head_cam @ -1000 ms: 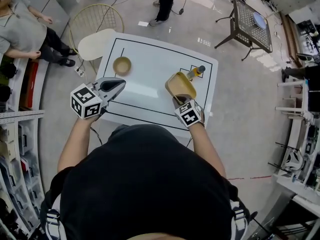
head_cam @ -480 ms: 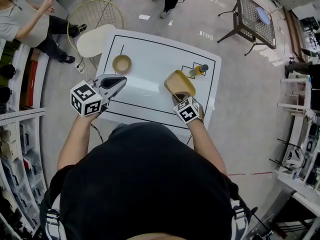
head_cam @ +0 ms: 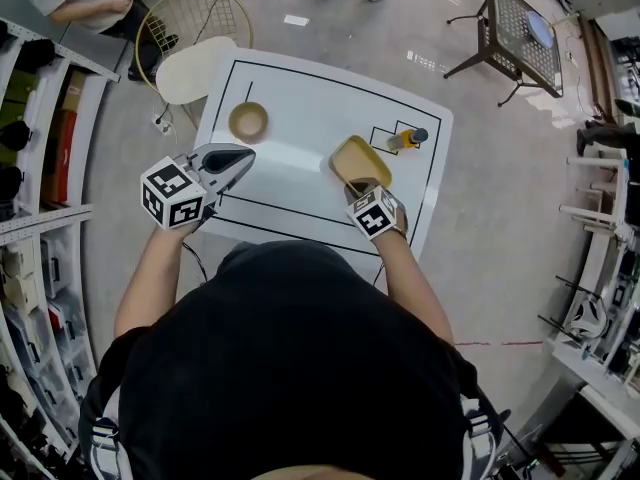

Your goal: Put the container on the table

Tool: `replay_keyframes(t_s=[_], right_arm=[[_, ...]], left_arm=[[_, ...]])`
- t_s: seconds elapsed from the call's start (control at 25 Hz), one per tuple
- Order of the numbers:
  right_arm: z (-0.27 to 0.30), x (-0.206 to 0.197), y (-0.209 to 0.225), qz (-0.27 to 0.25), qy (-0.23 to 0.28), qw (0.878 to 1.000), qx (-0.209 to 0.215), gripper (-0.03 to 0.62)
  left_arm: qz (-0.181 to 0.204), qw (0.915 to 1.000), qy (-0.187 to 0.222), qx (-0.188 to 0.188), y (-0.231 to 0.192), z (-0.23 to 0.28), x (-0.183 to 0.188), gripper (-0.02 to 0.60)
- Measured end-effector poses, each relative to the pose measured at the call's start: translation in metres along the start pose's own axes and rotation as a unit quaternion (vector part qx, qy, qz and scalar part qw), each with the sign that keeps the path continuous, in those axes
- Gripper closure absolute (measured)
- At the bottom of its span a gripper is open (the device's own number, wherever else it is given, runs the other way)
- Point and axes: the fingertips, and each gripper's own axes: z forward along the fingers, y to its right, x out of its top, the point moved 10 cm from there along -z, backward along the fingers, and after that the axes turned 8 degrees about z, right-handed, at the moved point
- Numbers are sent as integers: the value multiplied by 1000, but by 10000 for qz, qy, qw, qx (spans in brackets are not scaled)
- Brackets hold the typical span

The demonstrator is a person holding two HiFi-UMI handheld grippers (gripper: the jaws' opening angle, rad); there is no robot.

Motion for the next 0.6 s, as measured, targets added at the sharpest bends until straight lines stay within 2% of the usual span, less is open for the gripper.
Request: replay_keyframes(t_s=[0.6], right_arm=[[41,9,4,-67,-192,9997,111,585]], left_arm=[[-142,9998,-108,-41,-22,5,-7,575]])
